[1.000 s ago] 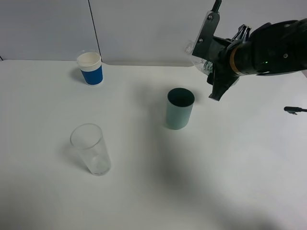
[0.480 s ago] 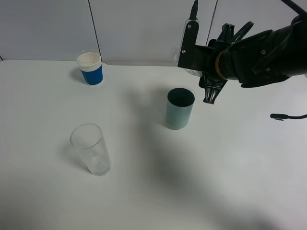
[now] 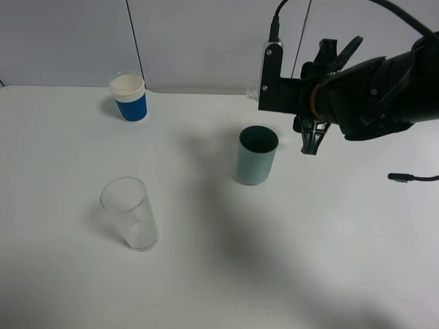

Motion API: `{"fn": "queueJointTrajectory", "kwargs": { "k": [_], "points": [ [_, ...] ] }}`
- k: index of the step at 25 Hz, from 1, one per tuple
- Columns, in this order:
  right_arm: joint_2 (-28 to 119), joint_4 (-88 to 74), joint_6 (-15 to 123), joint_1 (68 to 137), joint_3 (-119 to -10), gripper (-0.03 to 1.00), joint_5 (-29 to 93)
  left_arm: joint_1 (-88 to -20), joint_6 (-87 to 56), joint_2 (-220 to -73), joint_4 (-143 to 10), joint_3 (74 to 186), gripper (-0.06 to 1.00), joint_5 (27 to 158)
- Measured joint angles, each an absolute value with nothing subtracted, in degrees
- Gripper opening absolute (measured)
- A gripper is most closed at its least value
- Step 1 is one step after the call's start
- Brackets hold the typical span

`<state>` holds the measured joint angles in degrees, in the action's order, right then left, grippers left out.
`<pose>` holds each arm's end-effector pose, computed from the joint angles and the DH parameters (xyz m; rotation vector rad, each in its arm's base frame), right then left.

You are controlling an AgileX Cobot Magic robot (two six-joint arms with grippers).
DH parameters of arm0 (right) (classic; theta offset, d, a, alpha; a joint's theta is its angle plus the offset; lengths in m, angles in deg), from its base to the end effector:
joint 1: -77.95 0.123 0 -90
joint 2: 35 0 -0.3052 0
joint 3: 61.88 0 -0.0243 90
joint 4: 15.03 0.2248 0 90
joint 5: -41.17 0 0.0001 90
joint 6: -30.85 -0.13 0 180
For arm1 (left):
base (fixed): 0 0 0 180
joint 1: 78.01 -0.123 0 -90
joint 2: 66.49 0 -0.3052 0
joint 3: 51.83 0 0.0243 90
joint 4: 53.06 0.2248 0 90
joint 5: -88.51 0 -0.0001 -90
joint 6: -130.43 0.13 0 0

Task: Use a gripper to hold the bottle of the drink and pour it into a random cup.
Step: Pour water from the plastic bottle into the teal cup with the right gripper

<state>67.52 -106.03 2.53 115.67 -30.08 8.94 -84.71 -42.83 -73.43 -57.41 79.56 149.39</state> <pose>0.2983 0.1430 0.2053 -1.6082 1.7097 -0.8736 -0.0140 -0.0103 0.2494 0.0049 2.0302 0.0572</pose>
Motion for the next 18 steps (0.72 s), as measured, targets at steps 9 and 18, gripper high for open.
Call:
{"fn": "queueJointTrajectory", "kwargs": {
  "k": [9, 18],
  "points": [
    [67.52, -107.37, -0.51, 115.67, -27.89, 0.58, 7.41, -84.71, -42.83, -73.43, -57.36, 79.56, 0.99, 149.39],
    [67.52, -109.07, -2.65, 115.67, -27.89, 0.58, 4.95, -84.71, -42.83, -73.43, -57.36, 79.56, 0.99, 149.39]
  ]
}}
